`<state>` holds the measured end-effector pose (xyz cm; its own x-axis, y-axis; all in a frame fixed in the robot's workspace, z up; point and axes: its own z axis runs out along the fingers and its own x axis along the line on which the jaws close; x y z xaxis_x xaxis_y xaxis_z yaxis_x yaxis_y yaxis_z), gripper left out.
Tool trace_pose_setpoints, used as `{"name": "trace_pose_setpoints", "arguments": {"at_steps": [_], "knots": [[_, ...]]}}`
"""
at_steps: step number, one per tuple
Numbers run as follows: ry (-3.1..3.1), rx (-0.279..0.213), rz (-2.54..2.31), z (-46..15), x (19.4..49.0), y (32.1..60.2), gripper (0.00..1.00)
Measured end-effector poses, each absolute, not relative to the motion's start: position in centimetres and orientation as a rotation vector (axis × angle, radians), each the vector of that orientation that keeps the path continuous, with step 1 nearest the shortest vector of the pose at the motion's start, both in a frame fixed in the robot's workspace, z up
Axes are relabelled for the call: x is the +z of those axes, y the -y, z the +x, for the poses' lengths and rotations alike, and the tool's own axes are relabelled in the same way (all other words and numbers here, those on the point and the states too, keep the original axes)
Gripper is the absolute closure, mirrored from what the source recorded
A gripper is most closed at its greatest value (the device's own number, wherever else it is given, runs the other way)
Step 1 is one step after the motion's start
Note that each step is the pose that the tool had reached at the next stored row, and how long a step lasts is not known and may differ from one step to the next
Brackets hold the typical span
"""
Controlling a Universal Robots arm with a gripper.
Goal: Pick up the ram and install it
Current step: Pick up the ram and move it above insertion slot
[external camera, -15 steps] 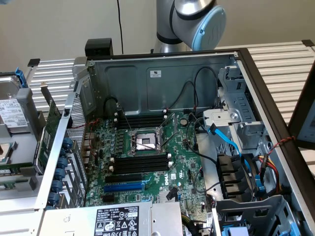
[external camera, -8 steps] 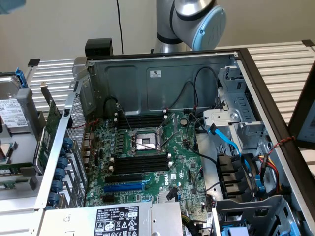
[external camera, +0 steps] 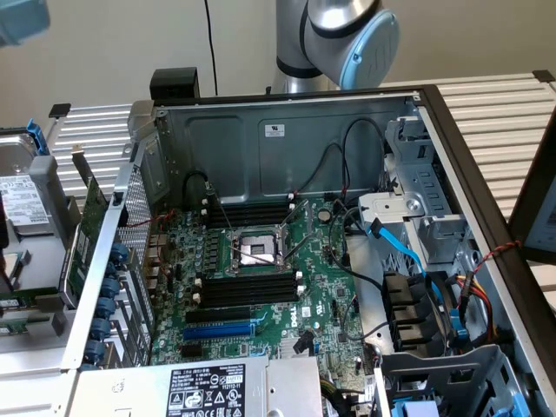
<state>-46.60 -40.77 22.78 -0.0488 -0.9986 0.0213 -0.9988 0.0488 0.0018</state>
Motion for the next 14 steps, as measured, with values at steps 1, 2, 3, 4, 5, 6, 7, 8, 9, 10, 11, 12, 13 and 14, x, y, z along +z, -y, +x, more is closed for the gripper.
{"name": "trace_pose_setpoints", "arguments": {"at_steps": [1, 2, 3, 4, 5, 6, 7, 8, 9, 10, 11, 12, 13, 14], "knots": [[2.263, 0.021, 2.155, -46.6, 22.6, 40.8, 0.64], [2.264, 0.021, 2.154, -46.6, 22.4, 40.9, 0.64], [2.264, 0.021, 2.154, -46.6, 22.2, 40.9, 0.64], [2.264, 0.02, 2.154, -46.6, 22.1, 40.9, 0.64], [2.264, 0.02, 2.154, -46.6, 21.9, 41.0, 0.64], [2.265, 0.019, 2.154, -46.5, 21.7, 41.0, 0.64], [2.265, 0.019, 2.155, -46.5, 21.6, 41.0, 0.64], [2.266, 0.018, 2.155, -46.4, 21.4, 41.1, 0.64], [2.266, 0.017, 2.155, -46.3, 21.3, 41.1, 0.64], [2.266, 0.016, 2.156, -46.3, 21.2, 41.1, 0.64], [2.267, 0.015, 2.156, -46.3, 21.1, 41.1, 0.64], [2.267, 0.014, 2.156, -46.3, 21.0, 41.1, 0.64], [2.268, 0.013, 2.157, -46.3, 20.9, 41.1, 0.64], [2.268, 0.012, 2.157, -46.3, 20.8, 41.1, 0.64]]}}
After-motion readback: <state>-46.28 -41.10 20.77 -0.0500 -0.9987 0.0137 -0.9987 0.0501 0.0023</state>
